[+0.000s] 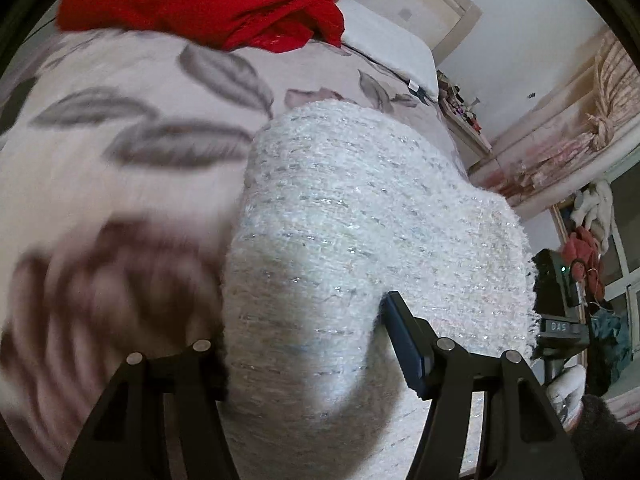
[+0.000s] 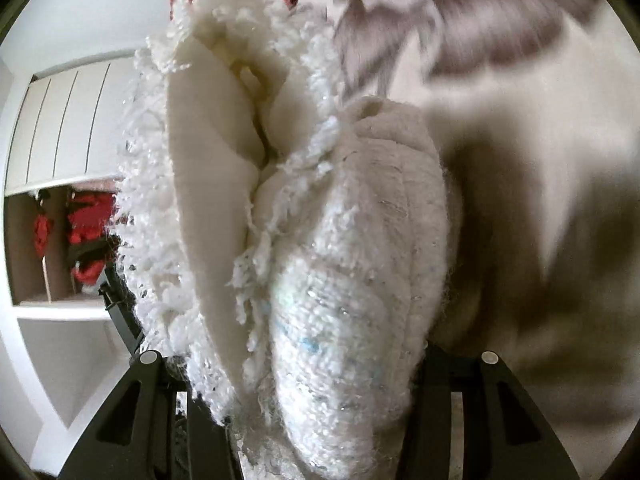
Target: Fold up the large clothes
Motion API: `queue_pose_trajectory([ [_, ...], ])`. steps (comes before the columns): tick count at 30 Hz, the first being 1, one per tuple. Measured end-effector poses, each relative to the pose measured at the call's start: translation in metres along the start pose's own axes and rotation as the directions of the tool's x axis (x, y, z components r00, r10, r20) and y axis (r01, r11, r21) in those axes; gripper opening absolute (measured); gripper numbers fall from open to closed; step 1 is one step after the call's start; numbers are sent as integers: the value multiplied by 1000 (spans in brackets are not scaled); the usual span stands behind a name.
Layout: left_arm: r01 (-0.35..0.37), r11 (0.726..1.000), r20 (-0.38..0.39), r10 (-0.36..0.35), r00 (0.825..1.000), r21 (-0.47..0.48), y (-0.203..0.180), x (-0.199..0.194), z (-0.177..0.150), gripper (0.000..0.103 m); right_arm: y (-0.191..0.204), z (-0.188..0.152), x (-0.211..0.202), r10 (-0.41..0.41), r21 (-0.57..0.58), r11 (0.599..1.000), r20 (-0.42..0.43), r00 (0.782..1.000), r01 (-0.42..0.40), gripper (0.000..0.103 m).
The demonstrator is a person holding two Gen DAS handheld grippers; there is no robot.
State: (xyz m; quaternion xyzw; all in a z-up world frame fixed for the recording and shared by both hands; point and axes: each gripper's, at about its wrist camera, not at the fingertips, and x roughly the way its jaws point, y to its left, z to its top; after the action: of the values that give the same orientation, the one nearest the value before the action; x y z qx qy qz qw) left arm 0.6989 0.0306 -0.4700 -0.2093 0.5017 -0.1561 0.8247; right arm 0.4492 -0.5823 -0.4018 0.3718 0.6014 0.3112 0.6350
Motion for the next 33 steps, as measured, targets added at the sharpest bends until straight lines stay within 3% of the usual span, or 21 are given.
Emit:
queue_pose_trajectory([
  [5,1,999,-72,1,997,32,15,71,53,60,-26,85,16,-39,17,999,39,998,39,48],
  [7,-45,997,-109,53,993,67,20,100,55,60,-46,105,25,-66,49,997,43,997,64,48],
  [13,-62,995,-113,71,991,83,15,93,52,66,-76,116,40,-84,87,992,-41,996,87,51],
  [16,-172,980,-91,181,979,105,4,82,54,70,-85,127,21,-147,137,978,-74,986,156,63],
  [18,-276,950,-39,284,958,144,-9,70,48,79,-66,119,12,-273,97,956,-41,961,275,76],
  [20,-339,926,4,344,939,168,-17,59,42,91,-44,97,-2,-427,25,904,29,904,426,77],
  [21,-396,899,34,397,917,188,-27,50,33,92,-34,84,-7,-508,9,861,58,859,508,82],
  [23,-476,853,72,472,878,213,-38,37,19,94,-12,50,-9,-668,5,740,124,734,673,90],
  [24,-494,842,85,488,869,218,-42,30,13,95,-8,39,-12,-706,4,701,148,693,713,90],
  [26,-513,833,100,504,858,206,-51,11,0,95,13,11,-3,-804,-9,568,205,558,823,90],
  [27,-512,836,94,503,859,198,-56,3,-5,95,25,-4,-2,-826,-22,523,234,513,852,90],
  [28,-512,837,93,504,859,192,-62,-8,-10,95,38,11,-5,-831,-25,506,253,495,862,91],
  [30,-517,837,107,505,856,178,-72,-31,-19,95,56,-15,-12,-837,-2,481,296,460,877,91],
  [31,-513,841,115,500,858,172,-78,-43,-23,95,74,-11,-6,-840,17,469,320,439,883,91],
  [33,-508,847,136,491,861,160,-90,-66,-28,95,101,-38,-30,-839,46,446,368,400,894,91],
])
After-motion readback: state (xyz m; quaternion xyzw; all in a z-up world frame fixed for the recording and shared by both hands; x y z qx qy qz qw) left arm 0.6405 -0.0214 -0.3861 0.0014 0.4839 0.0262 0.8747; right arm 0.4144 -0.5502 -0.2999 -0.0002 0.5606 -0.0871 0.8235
